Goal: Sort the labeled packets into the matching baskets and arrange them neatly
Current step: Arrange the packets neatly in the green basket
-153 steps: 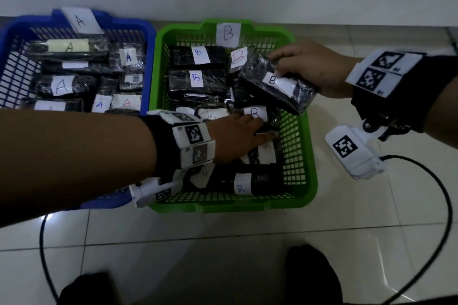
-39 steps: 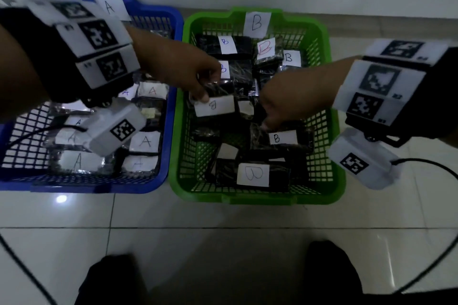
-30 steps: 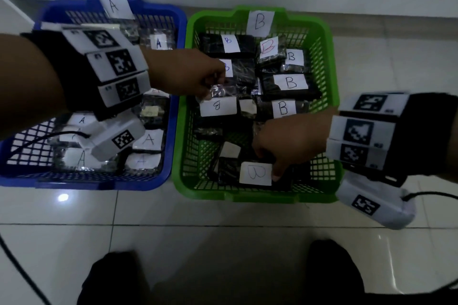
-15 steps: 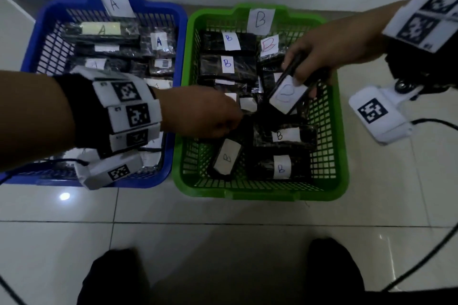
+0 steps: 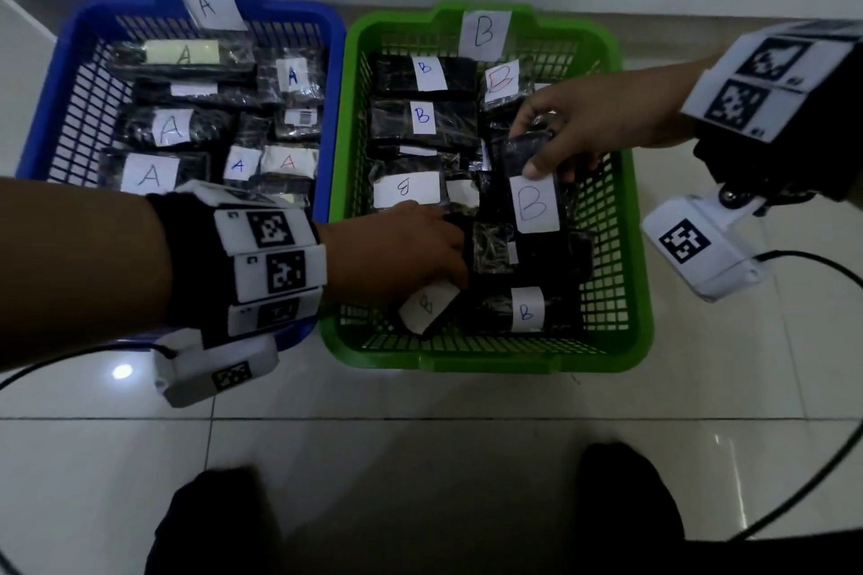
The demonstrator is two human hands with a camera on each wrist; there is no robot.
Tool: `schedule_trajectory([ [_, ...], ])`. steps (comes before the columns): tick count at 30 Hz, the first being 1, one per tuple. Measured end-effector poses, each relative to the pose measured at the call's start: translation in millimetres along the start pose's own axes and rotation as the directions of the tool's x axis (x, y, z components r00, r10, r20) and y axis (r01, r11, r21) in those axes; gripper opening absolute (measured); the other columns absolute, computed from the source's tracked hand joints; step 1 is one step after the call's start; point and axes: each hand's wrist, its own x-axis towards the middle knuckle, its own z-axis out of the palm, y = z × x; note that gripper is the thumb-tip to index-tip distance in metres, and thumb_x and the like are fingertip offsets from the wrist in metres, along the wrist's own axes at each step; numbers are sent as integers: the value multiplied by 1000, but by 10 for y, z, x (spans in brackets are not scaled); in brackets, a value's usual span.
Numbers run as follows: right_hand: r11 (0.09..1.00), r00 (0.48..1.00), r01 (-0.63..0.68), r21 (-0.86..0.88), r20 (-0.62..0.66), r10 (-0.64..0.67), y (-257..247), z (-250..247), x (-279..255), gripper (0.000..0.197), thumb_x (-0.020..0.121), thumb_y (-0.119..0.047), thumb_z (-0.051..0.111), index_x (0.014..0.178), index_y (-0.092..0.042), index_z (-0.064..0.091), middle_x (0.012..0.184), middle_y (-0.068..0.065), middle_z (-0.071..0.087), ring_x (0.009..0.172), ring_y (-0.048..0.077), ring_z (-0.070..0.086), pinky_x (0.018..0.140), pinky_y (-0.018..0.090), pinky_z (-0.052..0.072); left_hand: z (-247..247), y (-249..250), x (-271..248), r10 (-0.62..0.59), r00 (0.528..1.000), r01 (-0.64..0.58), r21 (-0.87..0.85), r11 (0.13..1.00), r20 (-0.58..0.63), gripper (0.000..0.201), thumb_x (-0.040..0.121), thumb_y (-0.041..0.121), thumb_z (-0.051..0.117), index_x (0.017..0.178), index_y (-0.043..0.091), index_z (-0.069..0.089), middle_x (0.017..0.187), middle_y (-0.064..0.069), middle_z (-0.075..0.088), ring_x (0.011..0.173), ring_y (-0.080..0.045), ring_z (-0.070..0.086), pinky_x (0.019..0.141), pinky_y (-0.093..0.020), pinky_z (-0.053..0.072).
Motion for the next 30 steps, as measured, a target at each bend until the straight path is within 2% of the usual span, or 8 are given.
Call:
schedule_trajectory([
  [7,1000,1000,-4,6,-23,4,6,45,11,39,80,-20,70,114,-18,51,89,6,67,67,18,61,59,29,47,86,162,-23,-83,981,121,-215,969,178,57,86,36,63,136,26,38,131,-3,34,103,-21,50,85,-33,46],
  [12,999,996,6,33,-85,-3,23,79,28,41,80,-18,71,112,-16,45,85,6,65,70,21,62,64,34,50,167,205,-6,-85,986,107,-156,982,144,49,92,24,57,134,19,32,126,-7,33,88,-18,41,76,-29,41],
  [14,999,994,7,42,-108,-2,36,91,28,39,81,-18,70,111,-16,45,85,6,65,69,20,61,64,34,50,160,143,-33,-50,987,69,-122,990,151,43,95,20,50,134,21,33,128,-5,36,97,-18,45,85,-33,44],
  [18,999,995,7,47,-104,-2,62,95,29,38,82,-17,69,110,-17,44,85,6,65,70,20,61,62,32,49,132,-21,-103,-89,959,105,-46,993,269,68,92,13,49,148,19,12,139,-12,38,123,-26,45,97,-35,46],
  [20,999,995,10,43,-100,-6,64,95,28,38,82,-18,70,110,-17,45,86,7,65,70,20,61,62,33,49,113,-60,-163,-50,981,50,6,999,189,69,91,12,43,150,16,9,144,-13,35,131,-23,34,102,-29,41],
  [24,998,995,39,54,-99,-33,57,91,28,29,82,-14,69,100,-22,48,86,7,66,68,20,60,62,33,48,27,-145,-274,52,996,-53,-21,998,-71,48,82,21,34,125,9,51,119,-8,56,105,-20,42,92,-28,40],
  [27,997,992,61,54,-110,-55,54,87,31,27,83,-13,68,100,-23,50,84,6,65,64,18,59,61,32,47,-123,-219,-286,-26,977,21,-26,999,-210,26,84,16,57,109,11,57,102,-7,57,89,-22,54,74,-36,51],
  [30,995,992,61,73,-114,-53,39,90,43,26,84,-12,66,102,-22,51,85,6,64,65,19,59,62,32,46,-219,-344,-274,-132,955,150,49,987,-267,34,80,20,66,111,8,56,105,-13,57,92,-29,56,75,-37,49],
])
